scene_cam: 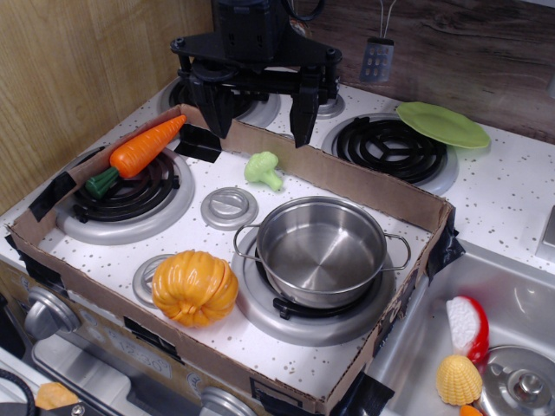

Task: Put broccoli in pot

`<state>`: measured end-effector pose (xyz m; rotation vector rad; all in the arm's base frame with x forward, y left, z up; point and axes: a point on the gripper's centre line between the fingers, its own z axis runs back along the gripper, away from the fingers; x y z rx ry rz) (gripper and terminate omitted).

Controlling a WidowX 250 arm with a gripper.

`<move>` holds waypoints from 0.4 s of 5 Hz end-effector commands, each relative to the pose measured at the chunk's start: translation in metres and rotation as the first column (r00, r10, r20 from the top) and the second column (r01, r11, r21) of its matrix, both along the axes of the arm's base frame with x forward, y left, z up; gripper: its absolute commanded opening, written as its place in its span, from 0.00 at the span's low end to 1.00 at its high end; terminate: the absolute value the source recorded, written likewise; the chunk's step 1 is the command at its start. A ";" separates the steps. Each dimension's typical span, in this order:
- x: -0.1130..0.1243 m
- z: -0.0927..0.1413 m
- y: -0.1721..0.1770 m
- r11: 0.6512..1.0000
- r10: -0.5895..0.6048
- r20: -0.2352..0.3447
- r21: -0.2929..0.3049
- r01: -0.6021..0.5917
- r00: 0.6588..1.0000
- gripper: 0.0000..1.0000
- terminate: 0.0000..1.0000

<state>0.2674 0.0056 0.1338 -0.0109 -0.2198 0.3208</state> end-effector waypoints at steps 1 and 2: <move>0.000 0.000 0.000 1.000 0.000 0.000 0.000 0.000 1.000 1.00 0.00; 0.016 -0.008 -0.004 0.998 -0.024 -0.039 -0.051 0.022 0.999 1.00 0.00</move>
